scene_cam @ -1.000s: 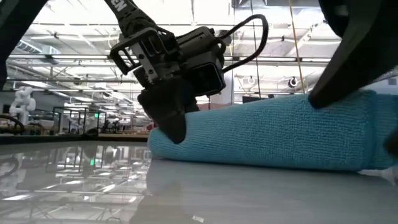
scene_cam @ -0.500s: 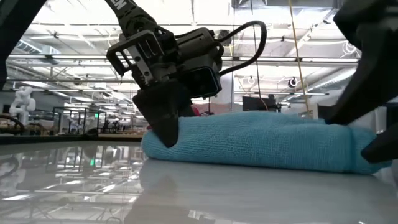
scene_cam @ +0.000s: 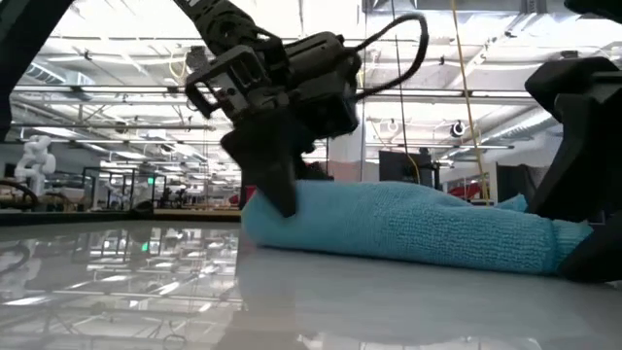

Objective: Roll towel
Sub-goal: Roll the blue towel

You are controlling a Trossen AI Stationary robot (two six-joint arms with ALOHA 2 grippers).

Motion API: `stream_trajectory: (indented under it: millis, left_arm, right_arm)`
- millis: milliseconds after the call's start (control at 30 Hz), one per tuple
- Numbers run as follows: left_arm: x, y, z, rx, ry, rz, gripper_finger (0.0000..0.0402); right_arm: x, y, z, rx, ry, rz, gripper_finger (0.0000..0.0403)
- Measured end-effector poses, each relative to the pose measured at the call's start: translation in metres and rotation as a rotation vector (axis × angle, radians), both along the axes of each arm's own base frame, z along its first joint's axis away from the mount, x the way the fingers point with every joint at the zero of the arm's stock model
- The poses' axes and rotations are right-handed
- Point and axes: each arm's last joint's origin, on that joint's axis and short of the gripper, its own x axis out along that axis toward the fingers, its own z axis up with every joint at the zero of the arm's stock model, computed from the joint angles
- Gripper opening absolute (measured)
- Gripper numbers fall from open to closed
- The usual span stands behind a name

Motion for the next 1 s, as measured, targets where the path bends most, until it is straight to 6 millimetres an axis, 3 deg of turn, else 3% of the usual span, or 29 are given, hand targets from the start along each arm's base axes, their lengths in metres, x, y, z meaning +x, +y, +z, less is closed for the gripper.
stream_trajectory:
  millis: [233,400,633,800,1000]
  left_arm:
    - [-0.012,0.001,0.039,0.137,-0.101,-0.037,0.0186]
    - [-0.021,-0.019,0.059,0.372,-0.229,-0.135,0.0193]
    - [-0.036,-0.064,0.036,0.661,-0.34,-0.316,0.0194]
    - [-0.04,-0.076,0.03,0.779,-0.41,-0.309,0.0194]
    - [-0.042,-0.082,0.027,0.855,-0.424,-0.357,0.0194]
  right_arm:
    - [0.0,-0.001,-0.001,0.015,-0.002,-0.021,0.0131]
    - [-0.001,-0.001,-0.003,0.049,0.002,-0.057,0.0103]
    - [-0.002,-0.002,-0.004,0.078,-0.003,-0.093,0.0045]
    - [-0.002,-0.002,-0.004,0.092,0.012,-0.093,0.0017]
    - [-0.002,-0.002,-0.004,0.1,0.012,-0.097,0.0016]
